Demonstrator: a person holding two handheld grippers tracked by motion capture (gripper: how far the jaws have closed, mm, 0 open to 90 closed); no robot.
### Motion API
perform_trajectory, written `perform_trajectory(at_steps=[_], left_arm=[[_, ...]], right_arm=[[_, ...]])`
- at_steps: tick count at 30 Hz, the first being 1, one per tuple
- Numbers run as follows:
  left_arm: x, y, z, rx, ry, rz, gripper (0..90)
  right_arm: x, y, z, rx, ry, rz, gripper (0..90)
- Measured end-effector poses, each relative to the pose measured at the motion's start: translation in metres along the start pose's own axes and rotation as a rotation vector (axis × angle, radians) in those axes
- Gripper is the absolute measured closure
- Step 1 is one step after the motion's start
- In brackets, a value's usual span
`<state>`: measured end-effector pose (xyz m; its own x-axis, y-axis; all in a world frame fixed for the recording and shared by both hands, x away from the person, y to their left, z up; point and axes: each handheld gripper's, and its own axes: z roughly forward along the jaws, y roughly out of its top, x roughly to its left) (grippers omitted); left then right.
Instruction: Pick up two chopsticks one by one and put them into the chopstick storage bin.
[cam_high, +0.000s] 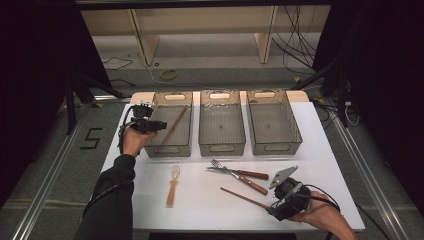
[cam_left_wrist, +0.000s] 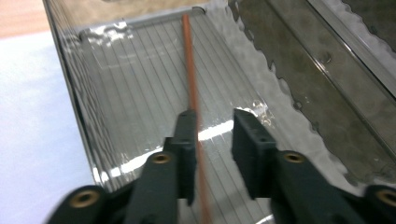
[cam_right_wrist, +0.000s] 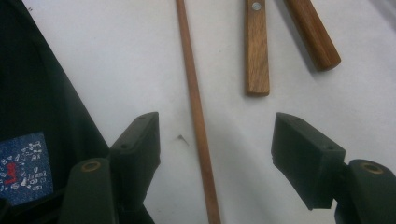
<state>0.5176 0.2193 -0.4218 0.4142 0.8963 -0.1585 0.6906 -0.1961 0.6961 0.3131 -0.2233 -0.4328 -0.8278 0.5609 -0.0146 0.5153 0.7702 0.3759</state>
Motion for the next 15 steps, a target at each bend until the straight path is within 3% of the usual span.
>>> perform_trajectory(at_steps=[8, 10, 15], left_arm=[[-0.014, -0.003, -0.026, -0.058, -0.102, 0.031, 41.0], [-0.02, -0.008, -0.033, -0.088, -0.135, 0.046, 36.9], [-0.03, -0.019, -0.049, -0.12, -0.157, 0.066, 33.6]], right_arm=[[-0.002, -0.001, -0.001, 0.003, 0.0, -0.003, 34.4], [-0.002, -0.002, -0.002, 0.008, -0.001, -0.004, 35.7], [-0.002, -0.001, -0.002, 0.012, -0.002, -0.003, 36.4]])
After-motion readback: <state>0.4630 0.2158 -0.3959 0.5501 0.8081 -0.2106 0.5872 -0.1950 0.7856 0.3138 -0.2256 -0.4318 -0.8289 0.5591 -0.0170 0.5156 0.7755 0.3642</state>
